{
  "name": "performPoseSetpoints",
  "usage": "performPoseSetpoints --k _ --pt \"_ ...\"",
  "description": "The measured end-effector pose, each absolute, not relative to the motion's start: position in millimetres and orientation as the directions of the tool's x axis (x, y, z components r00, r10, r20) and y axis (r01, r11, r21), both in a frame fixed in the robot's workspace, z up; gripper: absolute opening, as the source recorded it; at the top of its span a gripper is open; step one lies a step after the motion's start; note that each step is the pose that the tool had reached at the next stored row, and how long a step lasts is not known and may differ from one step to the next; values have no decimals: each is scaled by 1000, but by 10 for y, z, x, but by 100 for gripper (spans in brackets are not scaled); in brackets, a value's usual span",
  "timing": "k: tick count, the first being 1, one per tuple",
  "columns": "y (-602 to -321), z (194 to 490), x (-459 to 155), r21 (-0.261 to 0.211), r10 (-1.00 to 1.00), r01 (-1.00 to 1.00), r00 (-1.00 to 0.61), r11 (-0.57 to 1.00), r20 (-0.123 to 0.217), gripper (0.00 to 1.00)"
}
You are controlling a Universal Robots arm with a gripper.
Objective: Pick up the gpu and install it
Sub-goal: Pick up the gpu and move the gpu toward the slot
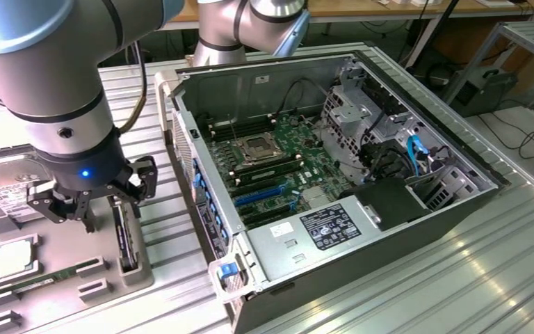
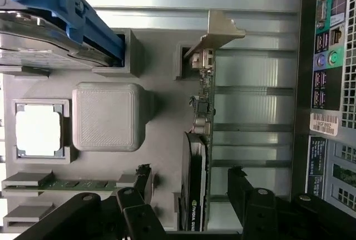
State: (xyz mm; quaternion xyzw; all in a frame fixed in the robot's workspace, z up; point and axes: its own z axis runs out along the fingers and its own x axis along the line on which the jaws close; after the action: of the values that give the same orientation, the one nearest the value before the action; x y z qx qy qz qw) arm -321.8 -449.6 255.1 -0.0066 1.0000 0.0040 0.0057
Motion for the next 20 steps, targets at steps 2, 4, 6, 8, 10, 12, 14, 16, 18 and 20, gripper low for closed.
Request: performPoseSetpoints --k 2,4,6,8,10,12,14,16,18,20 --pt "-4495 2522 -3218 7 -1 -1 -1000 1000 -11 66" --pt "-4495 2489 -3218 7 18 18 -1000 1000 -10 66" --pt "-4495 2454 -3218 7 52 52 -999 999 -9 66" --pt "-4491 2424 -3216 6 69 68 -998 998 -7 66" --pt "-4463 2400 -3209 3 71 71 -997 997 -1 66" --pt "-4440 2376 -3208 -1 72 72 -997 997 3 66" --pt "-4440 2346 -3206 -4 72 72 -997 997 4 66" --pt "-4439 2315 -3207 -5 72 72 -997 997 5 66" --pt "-4439 2280 -3206 -8 72 72 -997 997 5 66" --pt "-4439 2255 -3191 -10 72 72 -997 997 5 66"
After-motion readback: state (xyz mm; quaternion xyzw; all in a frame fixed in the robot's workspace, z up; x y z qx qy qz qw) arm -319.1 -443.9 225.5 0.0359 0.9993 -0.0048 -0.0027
